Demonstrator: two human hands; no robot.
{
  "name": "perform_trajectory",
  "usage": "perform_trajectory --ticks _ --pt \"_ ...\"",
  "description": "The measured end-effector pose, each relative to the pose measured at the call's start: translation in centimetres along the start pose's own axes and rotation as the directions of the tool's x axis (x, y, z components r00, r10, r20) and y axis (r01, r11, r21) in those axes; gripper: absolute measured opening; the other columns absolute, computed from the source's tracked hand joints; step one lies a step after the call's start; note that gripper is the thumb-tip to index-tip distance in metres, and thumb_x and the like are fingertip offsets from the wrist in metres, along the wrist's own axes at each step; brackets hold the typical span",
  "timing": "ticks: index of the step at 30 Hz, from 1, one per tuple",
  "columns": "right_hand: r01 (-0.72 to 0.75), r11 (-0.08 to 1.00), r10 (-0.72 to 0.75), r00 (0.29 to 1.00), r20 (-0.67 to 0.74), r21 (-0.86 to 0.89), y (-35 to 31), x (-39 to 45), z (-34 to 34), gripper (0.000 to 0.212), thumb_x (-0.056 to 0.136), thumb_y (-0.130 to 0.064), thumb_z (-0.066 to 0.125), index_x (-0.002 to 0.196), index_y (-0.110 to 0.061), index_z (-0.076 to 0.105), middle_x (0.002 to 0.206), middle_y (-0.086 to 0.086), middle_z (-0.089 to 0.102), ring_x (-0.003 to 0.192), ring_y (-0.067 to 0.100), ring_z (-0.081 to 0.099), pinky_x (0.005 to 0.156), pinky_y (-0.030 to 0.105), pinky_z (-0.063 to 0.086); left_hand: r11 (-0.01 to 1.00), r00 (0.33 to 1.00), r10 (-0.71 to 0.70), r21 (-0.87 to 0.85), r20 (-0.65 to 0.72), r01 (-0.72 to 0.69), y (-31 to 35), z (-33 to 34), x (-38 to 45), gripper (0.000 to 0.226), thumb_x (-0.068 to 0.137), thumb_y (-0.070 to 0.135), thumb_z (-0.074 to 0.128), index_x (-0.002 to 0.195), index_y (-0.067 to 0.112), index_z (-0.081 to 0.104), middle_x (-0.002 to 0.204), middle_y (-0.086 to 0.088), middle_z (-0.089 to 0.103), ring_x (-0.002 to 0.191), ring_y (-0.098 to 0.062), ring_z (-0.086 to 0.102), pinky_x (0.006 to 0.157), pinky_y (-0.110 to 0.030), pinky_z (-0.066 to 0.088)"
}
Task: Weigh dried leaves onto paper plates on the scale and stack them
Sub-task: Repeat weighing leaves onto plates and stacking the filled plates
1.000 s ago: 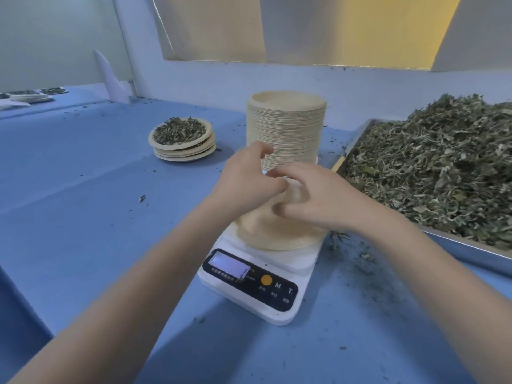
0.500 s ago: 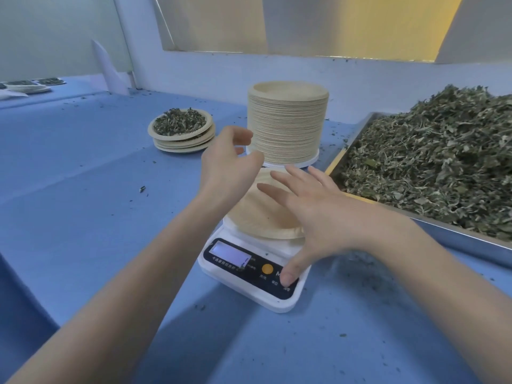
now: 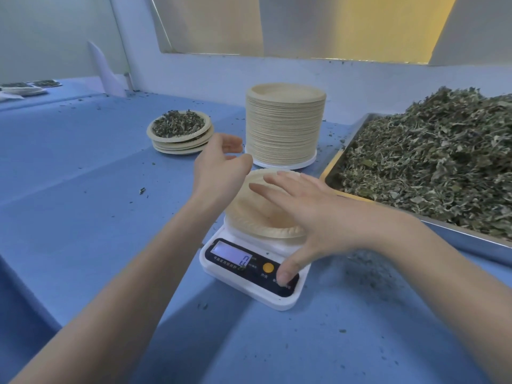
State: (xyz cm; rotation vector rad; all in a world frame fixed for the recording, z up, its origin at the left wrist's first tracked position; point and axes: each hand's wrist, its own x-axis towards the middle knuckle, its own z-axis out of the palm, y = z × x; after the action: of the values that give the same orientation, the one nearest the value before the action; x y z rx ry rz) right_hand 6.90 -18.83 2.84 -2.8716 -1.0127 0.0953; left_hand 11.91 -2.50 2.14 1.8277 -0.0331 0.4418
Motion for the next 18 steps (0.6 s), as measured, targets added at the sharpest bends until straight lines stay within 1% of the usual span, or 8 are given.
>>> perform_trajectory --ticks 3,5,7,9,11,14,16,18 --pt "-0.018 0.993 0.029 0.995 -0.095 0.113 0.0 -0.1 -0.5 0.096 0.062 -0.07 0.067 0.144 -0.039 0.027 0.145 -0.021 0.029 0.131 -0.006 0.012 0.115 0.027 -0.003 1.0 1.0 -0.011 0.021 0.014 0.011 -0.3 0.0 -0.1 0.03 0.075 0.006 0.056 0.099 0.025 0.057 0.096 0.018 0.061 0.077 0.015 0.052 0.066 -0.014 0.041" --pt "-0.059 0.967 0.111 0.973 -0.202 0.25 0.5 -0.1 -0.6 0.066 0.067 -0.064 0.066 0.127 -0.04 0.053 0.128 -0.025 0.052 0.121 -0.008 0.036 0.115 0.029 0.015 0.999 0.999 -0.008 0.035 0.036 0.007 -0.4 0.1 -0.1 0.03 0.075 0.007 0.056 0.099 0.025 0.059 0.096 0.016 0.062 0.079 0.014 0.053 0.067 -0.016 0.041" --pt "-0.077 0.905 0.201 0.944 -0.261 0.418 1.2 0.0 -0.5 0.046 0.072 -0.057 0.069 0.113 -0.039 0.064 0.114 -0.022 0.063 0.108 -0.011 0.049 0.103 0.017 0.033 0.998 0.997 0.013 0.063 0.074 -0.017 -0.4 0.2 -0.2 0.028 0.076 0.008 0.056 0.098 0.025 0.062 0.097 0.014 0.065 0.085 0.009 0.056 0.071 -0.018 0.042" --pt "-0.088 0.882 0.236 0.933 -0.272 0.464 2.0 0.1 -0.2 0.039 0.075 -0.052 0.069 0.111 -0.038 0.066 0.109 -0.021 0.065 0.103 -0.012 0.051 0.09 0.006 0.036 0.995 0.989 0.034 0.09 0.147 -0.048 -0.1 0.6 -0.4 0.025 0.077 0.009 0.055 0.092 0.027 0.064 0.095 0.013 0.066 0.086 0.002 0.059 0.076 -0.02 0.045" --pt "-0.097 0.878 0.249 0.928 -0.276 0.468 2.7 0.2 -0.2 0.035 0.077 -0.051 0.068 0.11 -0.039 0.065 0.108 -0.02 0.065 0.103 -0.011 0.052 0.086 0.003 0.034 0.989 0.967 0.055 0.121 0.249 -0.087 0.4 1.2 -0.6 0.024 0.078 0.008 0.055 0.085 0.029 0.064 0.091 0.012 0.067 0.084 -0.005 0.061 0.082 -0.024 0.047" --pt "-0.097 0.878 0.267 0.912 -0.312 0.468 3.8 -0.3 -0.9 0.035 0.078 -0.048 0.068 0.112 -0.041 0.063 0.109 -0.02 0.064 0.09 -0.021 0.051 0.075 -0.003 0.032 0.972 0.925 0.103 0.159 0.365 -0.171 1.6 2.7 -0.7 0.026 0.077 0.006 0.054 0.082 0.029 0.064 0.087 0.014 0.068 0.08 -0.001 0.059 0.077 -0.018 0.045" --pt "-0.091 0.88 0.276 0.897 -0.346 0.466 4.8 -1.1 -1.6 0.038 0.079 -0.042 0.07 0.116 -0.036 0.063 0.113 -0.018 0.064 0.087 -0.021 0.051 0.074 -0.004 0.032 0.95 0.899 0.142 0.197 0.414 -0.241 2.8 4.3 -0.7 0.025 0.078 0.005 0.053 0.085 0.026 0.063 0.092 0.012 0.068 0.081 -0.002 0.059 0.073 -0.014 0.042" --pt "-0.113 0.886 0.298 0.882 -0.366 0.45 6.1 -2.2 -2.4 0.04 0.079 -0.038 0.072 0.118 -0.032 0.063 0.115 -0.017 0.064 0.098 -0.015 0.051 0.078 -0.004 0.033 0.929 0.869 0.177 0.213 0.462 -0.303 3.9 6.5 -0.5 0.024 0.079 0.004 0.053 0.091 0.022 0.063 0.098 0.006 0.068 0.083 -0.009 0.058 0.076 -0.017 0.043"
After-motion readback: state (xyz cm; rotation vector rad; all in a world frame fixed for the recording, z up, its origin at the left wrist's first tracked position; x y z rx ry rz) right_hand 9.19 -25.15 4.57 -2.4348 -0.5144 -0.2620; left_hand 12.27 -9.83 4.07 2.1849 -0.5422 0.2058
